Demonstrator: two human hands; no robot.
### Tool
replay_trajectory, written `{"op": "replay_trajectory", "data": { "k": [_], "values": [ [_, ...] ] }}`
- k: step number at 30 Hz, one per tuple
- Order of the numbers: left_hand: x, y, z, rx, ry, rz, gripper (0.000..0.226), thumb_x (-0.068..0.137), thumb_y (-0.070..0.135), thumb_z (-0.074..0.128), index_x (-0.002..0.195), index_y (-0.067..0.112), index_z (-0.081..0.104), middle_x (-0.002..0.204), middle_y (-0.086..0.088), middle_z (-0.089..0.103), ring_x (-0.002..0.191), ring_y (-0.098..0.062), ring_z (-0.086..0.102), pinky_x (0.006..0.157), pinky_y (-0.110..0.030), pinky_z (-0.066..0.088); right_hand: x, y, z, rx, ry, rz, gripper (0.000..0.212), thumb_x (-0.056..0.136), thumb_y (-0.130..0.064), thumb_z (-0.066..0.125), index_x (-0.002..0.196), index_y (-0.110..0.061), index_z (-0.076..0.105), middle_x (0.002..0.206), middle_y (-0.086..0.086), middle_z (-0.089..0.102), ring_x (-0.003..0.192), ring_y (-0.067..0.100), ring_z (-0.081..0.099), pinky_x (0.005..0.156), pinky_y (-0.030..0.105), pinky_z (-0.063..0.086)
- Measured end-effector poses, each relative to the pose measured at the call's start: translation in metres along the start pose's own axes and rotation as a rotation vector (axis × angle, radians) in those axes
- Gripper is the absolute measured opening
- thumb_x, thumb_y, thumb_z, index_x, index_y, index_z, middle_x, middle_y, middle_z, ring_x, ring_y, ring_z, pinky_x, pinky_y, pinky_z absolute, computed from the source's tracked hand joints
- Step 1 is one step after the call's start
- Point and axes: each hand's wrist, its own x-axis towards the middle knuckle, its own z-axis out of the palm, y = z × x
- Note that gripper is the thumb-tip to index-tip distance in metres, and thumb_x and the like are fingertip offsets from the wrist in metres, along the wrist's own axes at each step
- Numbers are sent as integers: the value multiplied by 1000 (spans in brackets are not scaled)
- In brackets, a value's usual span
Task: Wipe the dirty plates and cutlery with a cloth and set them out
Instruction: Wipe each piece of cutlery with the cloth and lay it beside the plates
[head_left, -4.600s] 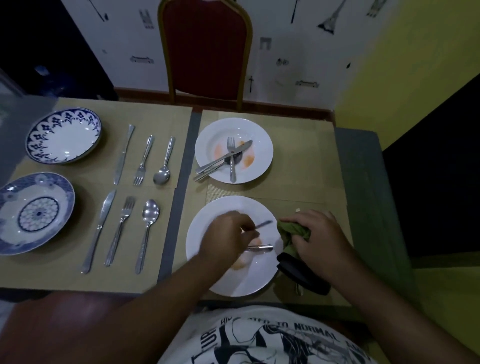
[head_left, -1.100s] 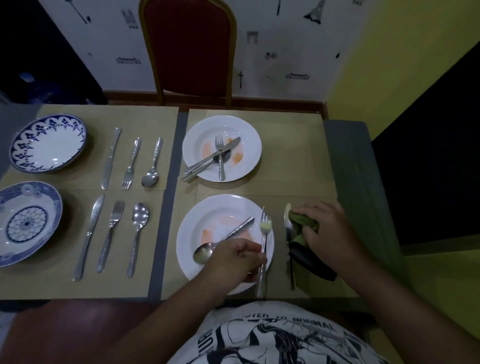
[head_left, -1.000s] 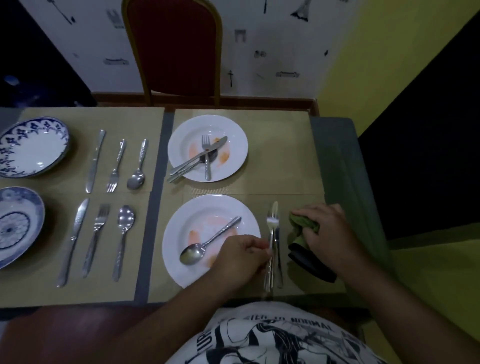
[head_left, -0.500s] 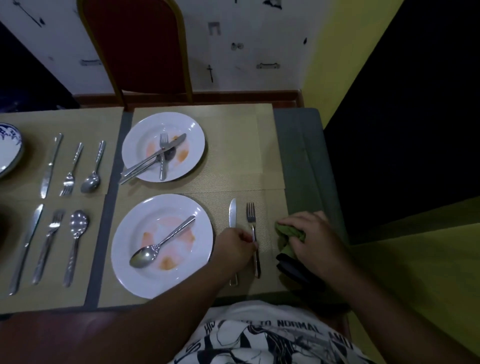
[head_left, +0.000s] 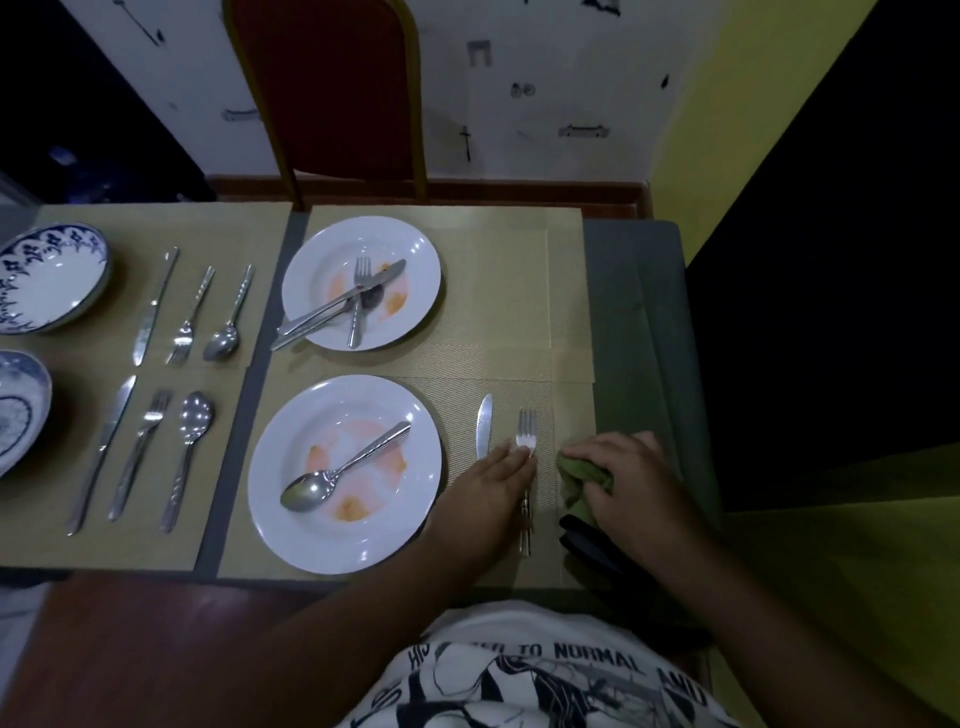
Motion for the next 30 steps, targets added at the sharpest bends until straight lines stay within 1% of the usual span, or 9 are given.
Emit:
{"op": "replay_trajectory", "data": {
  "k": [3,7,11,13,14,17,21,26,30],
  "values": [
    [-16,-7,-9,-122,163,-35,58,82,17,74,138,9,58,140,-10,59,130,-27,54,110,-34,42,3,-6,3,16,-7,-10,47,79,2,65,117,-25,69,114,-10,62,107,10,38,87,17,28],
    [-37,-34,-37,-169,395,-232,29,86,19,71,115,13,71,112,-4,70,105,-22,61,90,-29,47,12,-25,14,14,-23,-51,48,79,1,65,116,-29,69,111,-12,62,104,9,36,84,22,30],
    [-40,-90,-55,-153,378,-561,32,88,36,69,114,17,71,111,-4,69,104,-24,63,95,-36,50,20,-53,28,11,-33,-110,49,78,2,64,114,-30,70,104,-19,56,106,14,39,81,12,27],
    [-36,-109,-59,-192,321,-691,43,86,50,67,118,23,69,118,1,67,107,-21,62,99,-42,51,24,-68,35,4,-45,-134,48,78,1,62,114,-29,70,105,-18,58,107,14,38,82,15,28],
    [-32,-114,-59,-202,308,-706,43,86,49,68,119,22,69,120,1,67,107,-19,61,100,-37,49,25,-75,36,-1,-49,-138,48,79,1,61,115,-29,70,106,-17,59,106,14,37,84,19,28],
    [-23,-122,-61,-169,308,-646,31,89,38,69,108,15,76,110,-2,70,97,-17,61,86,-21,41,29,-95,40,-12,-35,-139,48,80,1,60,116,-29,69,107,-18,58,103,13,36,83,25,30],
    [-18,-134,-63,-175,221,-529,29,85,42,73,97,16,79,100,-5,65,94,-22,59,80,-29,51,33,-117,50,-25,-44,-109,47,83,-1,59,117,-32,67,111,-17,60,104,12,35,83,26,30],
    [-20,-144,-73,-223,137,-364,27,89,42,69,90,17,79,94,-5,63,94,-20,55,81,-32,48,35,-136,66,-30,-48,-58,45,83,-2,60,116,-33,67,113,-15,62,109,13,38,88,28,36],
    [-29,-154,-114,-412,229,-437,17,94,29,63,87,15,69,85,0,66,80,-16,61,71,-30,50,37,-155,73,-24,-38,-52,46,81,1,59,112,-32,69,110,-14,63,105,13,39,83,22,29]
  ]
}}
